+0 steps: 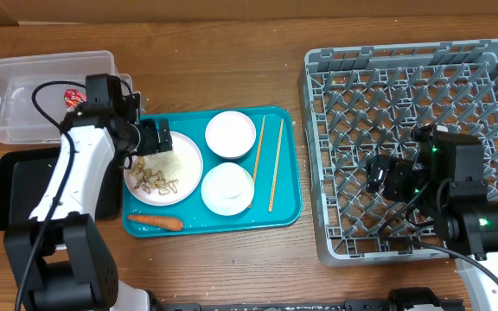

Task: Sort waste into correct bins and load items into the dishwasher
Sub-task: 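Carry the red wrapper left and drop it into the clear bin, then move the left gripper to the white cup and grasp it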

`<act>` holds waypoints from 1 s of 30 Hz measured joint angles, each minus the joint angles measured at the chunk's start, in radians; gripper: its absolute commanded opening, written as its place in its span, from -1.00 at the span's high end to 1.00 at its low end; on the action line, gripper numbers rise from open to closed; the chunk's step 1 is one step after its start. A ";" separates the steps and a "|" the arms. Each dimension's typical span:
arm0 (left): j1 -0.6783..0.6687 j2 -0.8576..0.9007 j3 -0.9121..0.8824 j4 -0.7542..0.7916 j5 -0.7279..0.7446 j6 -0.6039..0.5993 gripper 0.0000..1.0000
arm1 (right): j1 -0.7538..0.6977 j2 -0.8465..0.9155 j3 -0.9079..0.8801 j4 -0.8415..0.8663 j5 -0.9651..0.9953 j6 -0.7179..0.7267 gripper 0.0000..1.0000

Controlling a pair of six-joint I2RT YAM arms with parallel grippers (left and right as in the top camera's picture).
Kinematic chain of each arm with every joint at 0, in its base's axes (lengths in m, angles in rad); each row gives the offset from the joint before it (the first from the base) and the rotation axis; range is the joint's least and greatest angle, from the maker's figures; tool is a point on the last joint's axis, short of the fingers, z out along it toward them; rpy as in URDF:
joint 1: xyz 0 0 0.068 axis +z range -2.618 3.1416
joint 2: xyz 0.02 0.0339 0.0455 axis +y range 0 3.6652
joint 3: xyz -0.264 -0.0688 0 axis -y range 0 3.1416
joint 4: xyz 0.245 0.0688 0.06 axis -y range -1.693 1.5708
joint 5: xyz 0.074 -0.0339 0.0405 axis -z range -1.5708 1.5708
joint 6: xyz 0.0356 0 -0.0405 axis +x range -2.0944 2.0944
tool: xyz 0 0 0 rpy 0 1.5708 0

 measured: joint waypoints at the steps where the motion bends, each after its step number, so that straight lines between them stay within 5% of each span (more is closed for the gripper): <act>1: 0.000 0.000 -0.014 0.021 -0.003 -0.004 -1.00 | 0.000 0.000 0.000 -0.001 0.000 0.000 -1.00; 6: -0.015 0.000 -0.068 0.083 -0.013 -0.011 -0.95 | 0.000 0.000 0.000 -0.001 0.000 0.003 -1.00; 17: -0.056 0.048 -0.079 0.168 -0.016 -0.020 -0.29 | 0.000 0.000 0.000 -0.010 0.000 0.003 -1.00; 24: -0.056 0.104 -0.082 0.171 -0.019 -0.028 0.92 | 0.000 0.000 0.000 -0.012 0.001 0.004 -1.00; 30: -0.056 0.103 -0.063 0.101 -0.024 -0.028 0.92 | 0.000 0.000 0.000 -0.015 0.000 0.004 -1.00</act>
